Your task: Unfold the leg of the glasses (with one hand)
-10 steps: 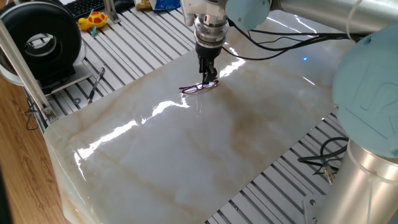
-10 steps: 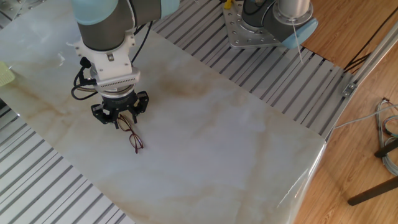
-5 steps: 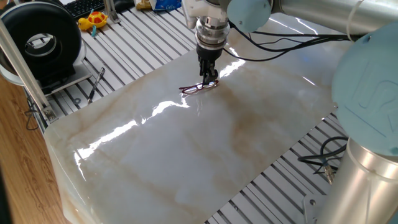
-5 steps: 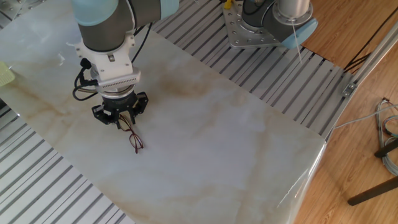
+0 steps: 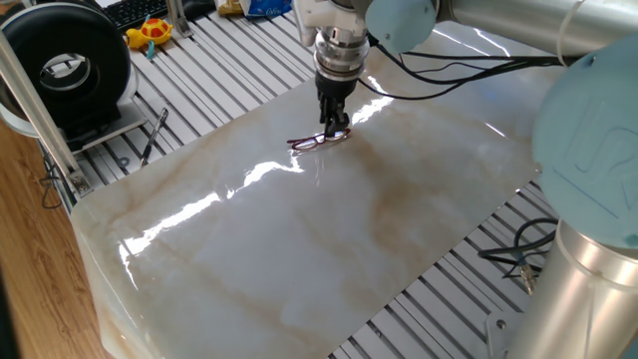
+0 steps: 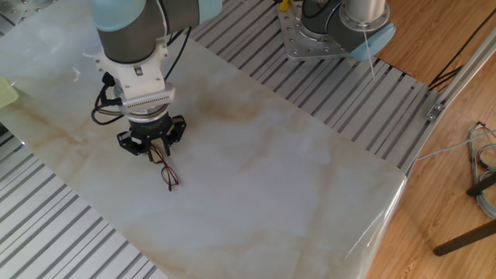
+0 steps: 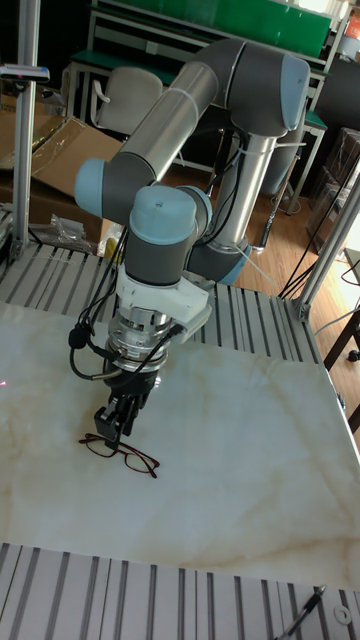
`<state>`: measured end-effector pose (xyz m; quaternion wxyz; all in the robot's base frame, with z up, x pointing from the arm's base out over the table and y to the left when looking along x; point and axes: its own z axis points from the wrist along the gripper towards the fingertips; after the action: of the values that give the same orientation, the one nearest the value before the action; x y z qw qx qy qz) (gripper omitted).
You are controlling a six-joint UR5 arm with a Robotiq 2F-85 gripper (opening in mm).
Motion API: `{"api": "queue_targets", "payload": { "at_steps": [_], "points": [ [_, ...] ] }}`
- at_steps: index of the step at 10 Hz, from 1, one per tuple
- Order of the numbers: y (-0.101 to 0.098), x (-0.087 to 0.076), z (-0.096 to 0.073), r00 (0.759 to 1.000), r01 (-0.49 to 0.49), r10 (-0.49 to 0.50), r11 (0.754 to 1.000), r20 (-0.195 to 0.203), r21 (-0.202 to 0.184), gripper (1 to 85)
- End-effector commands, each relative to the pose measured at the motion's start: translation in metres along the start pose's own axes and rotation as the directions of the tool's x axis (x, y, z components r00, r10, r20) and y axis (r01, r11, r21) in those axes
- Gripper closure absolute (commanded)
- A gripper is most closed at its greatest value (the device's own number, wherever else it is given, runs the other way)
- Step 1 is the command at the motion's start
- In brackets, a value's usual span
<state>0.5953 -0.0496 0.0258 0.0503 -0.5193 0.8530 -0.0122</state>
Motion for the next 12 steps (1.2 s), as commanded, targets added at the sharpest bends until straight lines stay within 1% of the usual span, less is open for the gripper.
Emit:
{"api": "queue_targets", "payload": {
  "at_steps": [1, 2, 5, 8, 10, 12],
  "points": [
    [-0.0026, 0.0028, 0.0014, 1.000, 0.005, -0.005, 1.000, 0.010, 0.010, 48.3],
    [-0.0045, 0.0033, -0.0004, 1.000, 0.009, -0.009, 1.000, 0.005, 0.014, 48.3],
    [-0.0079, 0.0018, 0.0000, 1.000, -0.004, 0.004, 1.000, 0.009, 0.028, 50.3],
    [-0.0032, -0.0017, 0.0005, 1.000, -0.009, 0.009, 1.000, 0.018, 0.018, 54.0],
    [-0.0050, -0.0009, 0.0018, 1.000, -0.006, 0.006, 1.000, 0.008, 0.030, 56.3],
    [-0.0052, -0.0005, 0.0024, 1.000, 0.001, -0.001, 1.000, 0.005, 0.031, 59.7]
  ]
}}
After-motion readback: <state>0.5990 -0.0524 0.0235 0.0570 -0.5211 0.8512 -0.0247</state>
